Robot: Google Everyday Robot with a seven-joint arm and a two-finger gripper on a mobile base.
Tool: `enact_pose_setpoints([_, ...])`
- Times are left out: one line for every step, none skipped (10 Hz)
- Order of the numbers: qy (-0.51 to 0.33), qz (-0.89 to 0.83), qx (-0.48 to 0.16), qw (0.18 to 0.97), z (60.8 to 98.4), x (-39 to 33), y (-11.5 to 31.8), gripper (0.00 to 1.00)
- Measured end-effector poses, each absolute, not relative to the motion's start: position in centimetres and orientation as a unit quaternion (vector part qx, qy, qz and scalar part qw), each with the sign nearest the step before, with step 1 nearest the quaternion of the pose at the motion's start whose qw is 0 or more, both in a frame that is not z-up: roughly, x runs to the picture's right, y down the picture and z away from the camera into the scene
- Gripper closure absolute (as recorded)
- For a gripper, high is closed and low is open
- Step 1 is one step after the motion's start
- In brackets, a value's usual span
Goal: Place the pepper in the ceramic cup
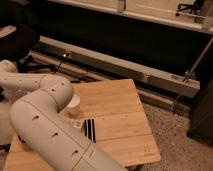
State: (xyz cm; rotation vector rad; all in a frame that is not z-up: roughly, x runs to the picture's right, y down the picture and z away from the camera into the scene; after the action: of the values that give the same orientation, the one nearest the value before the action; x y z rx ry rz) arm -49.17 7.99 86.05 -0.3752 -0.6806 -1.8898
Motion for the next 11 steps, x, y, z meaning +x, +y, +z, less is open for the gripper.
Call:
enact_pose_setpoints([-0.286,-0.791,-0.153,0.519,85.7,-49.1,8.3,0.20])
enact_pose_setpoints([-0.286,-0.791,-0.150,0.520,85.5,-48.8,8.4,0.20])
enact_pose_setpoints([-0.282,-0.789,-0.147,0.525,85.6,-48.5,8.2,0.20])
enact_pose_setpoints([-0.278,-0.787,-0.144,0.531,85.8,-48.1,7.9,0.20])
enact_pose_setpoints([-0.274,-0.787,-0.141,0.535,85.9,-47.8,7.8,0.20])
enact_pose_setpoints([-0.271,-0.787,-0.140,0.536,86.1,-47.6,7.9,0.20])
enact_pose_setpoints([-0.270,-0.788,-0.140,0.534,86.3,-47.6,8.1,0.20])
enact_pose_setpoints([-0.271,-0.790,-0.141,0.532,86.4,-47.6,8.4,0.20])
enact_pose_setpoints([-0.272,-0.790,-0.143,0.530,86.6,-47.6,8.9,0.20])
enact_pose_setpoints([-0.273,-0.790,-0.147,0.529,86.9,-47.5,9.4,0.20])
enact_pose_setpoints([-0.273,-0.789,-0.149,0.529,87.3,-47.4,9.7,0.20])
